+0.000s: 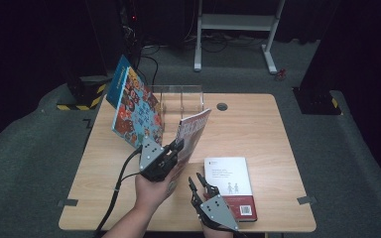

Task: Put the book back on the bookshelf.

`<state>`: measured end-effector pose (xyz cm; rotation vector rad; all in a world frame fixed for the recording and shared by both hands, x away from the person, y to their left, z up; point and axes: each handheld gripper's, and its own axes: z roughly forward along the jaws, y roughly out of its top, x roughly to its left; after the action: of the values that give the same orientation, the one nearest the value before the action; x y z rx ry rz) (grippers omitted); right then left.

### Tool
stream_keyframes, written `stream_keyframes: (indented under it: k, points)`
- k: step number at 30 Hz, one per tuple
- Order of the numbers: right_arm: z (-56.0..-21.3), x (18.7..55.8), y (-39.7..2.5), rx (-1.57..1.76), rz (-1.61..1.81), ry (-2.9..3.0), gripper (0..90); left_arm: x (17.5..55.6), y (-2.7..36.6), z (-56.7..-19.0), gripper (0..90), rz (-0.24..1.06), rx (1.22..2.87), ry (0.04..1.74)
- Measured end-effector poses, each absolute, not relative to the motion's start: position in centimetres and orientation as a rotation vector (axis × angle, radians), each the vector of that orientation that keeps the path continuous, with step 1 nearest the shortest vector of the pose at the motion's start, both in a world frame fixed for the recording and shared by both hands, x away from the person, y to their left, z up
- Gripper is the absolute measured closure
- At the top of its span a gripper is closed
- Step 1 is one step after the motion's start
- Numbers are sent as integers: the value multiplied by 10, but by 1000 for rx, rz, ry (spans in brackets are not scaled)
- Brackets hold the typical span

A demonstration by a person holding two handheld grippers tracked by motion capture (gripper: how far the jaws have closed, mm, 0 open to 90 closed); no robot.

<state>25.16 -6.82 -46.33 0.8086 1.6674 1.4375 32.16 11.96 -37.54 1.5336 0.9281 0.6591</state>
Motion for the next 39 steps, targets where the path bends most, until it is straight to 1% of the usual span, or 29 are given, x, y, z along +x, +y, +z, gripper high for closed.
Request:
stream_keyframes:
  k: [4,9,16,24,29,34,39]
  points:
    - [-464,252,-68,806,1428,1666,708,314,130,-379,843,674,1528,909]
    - [-466,255,-68,819,1413,1674,710,301,147,-387,843,707,1478,909]
    - [-468,257,-68,828,1396,1682,710,284,171,-401,843,713,1441,914]
    - [-470,259,-67,838,1397,1718,705,268,185,-414,842,712,1400,911]
    - [-472,261,-66,846,1383,1728,704,270,182,-410,844,710,1397,877]
    - [-470,262,-71,866,1374,1706,704,284,168,-400,845,705,1420,839]
    - [-468,265,-81,891,1365,1676,705,300,155,-386,845,702,1397,818]
